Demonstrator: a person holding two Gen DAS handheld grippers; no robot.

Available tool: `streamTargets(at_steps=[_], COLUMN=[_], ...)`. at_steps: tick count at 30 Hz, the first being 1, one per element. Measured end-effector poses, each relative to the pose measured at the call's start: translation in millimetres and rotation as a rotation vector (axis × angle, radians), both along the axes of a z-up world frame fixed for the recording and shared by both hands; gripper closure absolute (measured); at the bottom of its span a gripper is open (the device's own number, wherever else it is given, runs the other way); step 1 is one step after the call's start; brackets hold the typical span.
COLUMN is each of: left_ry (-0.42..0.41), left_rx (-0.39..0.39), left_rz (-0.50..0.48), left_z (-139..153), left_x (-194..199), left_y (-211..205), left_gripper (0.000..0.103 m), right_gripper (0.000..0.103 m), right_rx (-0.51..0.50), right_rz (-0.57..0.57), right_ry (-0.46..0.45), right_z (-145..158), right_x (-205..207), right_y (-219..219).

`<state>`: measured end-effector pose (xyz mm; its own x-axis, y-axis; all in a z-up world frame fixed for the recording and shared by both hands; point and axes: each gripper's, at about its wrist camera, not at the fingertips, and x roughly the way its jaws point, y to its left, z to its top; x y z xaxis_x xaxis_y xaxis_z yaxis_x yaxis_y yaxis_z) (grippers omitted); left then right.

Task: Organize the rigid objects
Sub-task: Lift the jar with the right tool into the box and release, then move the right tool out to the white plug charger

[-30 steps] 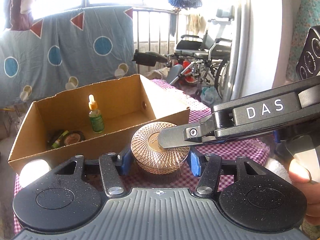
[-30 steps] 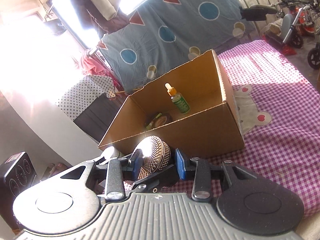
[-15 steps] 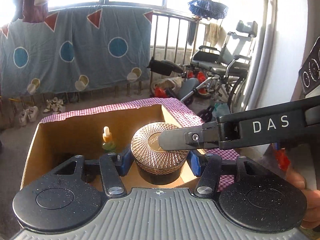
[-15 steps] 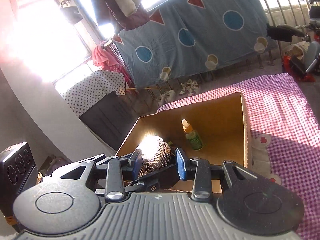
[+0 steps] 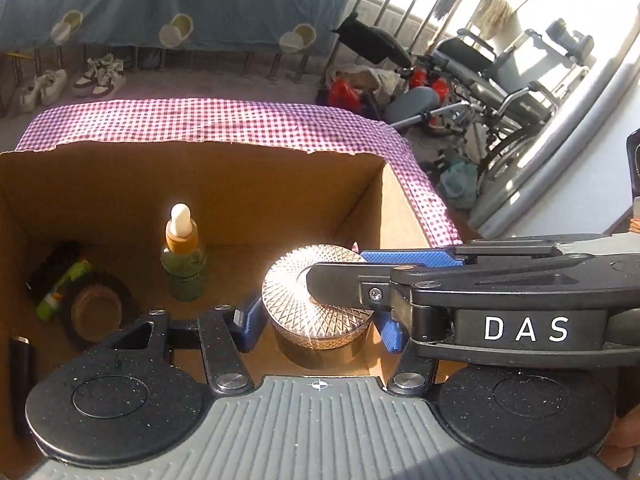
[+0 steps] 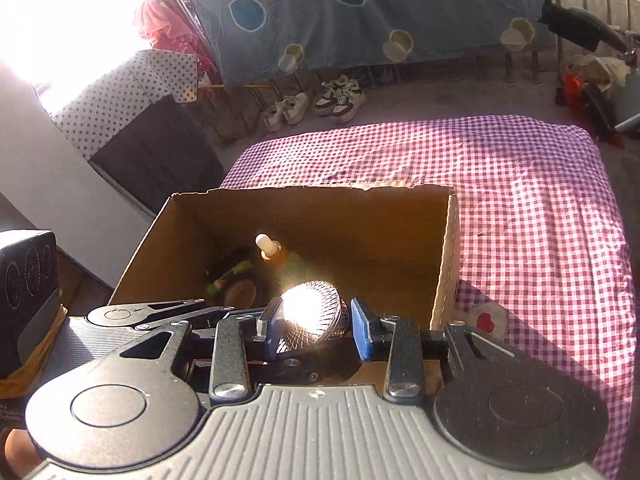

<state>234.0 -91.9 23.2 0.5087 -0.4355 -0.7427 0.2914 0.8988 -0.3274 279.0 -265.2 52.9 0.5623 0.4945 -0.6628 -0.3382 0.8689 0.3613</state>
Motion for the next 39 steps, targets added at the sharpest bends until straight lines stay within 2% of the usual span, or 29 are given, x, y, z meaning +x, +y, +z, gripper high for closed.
streamTargets(at_steps=[9,13,20,24,26,29,32,36,39], left_ry=[0.068,0.098,0.092,0.040,0.006,-0.044,-0.094,-0.192,-0.228], left_rx=[-0.032,-0.082,-0.093,-0.097,-0.106,-0.113,-0.139,-0.158,-0.136], left_rz=[0.049,0.056,0.068,0.062,0.051,0.019,-0.012,-0.049,-0.036], left_z=[-13.0,-16.8,-9.6,7.7,18.8,38.7,57.7,77.8,78.2], left_x=[21.3,26.7,20.5,4.0,-8.2,-33.8,-65.9,-116.1,-144.8], left_y=[-2.2,-5.1,-9.4,-5.5,-0.5,9.4,27.7,57.5,80.1], left_gripper=[0.045,0.044,0.039,0.033,0.028,0.026,0.016,0.004,0.003], right_gripper=[0.065,0.065,0.065,0.065,0.064,0.064,0.062,0.059,0.059], right_rx=[-0.032,-0.001,0.027,0.083,0.125,0.201,0.275,0.376,0.435], right_rz=[0.011,0.011,-0.013,-0.033,-0.045,-0.063,-0.085,-0.094,-0.090], right_ry=[-0.037,-0.047,-0.084,-0.131,-0.158,-0.207,-0.257,-0.301,-0.290], right_z=[-3.9,-3.9,4.8,22.5,33.6,48.5,57.8,55.8,42.0], right_x=[29.2,30.6,15.6,-12.9,-33.5,-71.5,-113.3,-165.8,-194.1], right_y=[-3.0,-4.6,-14.6,-26.9,-34.0,-46.1,-57.4,-67.0,-64.3])
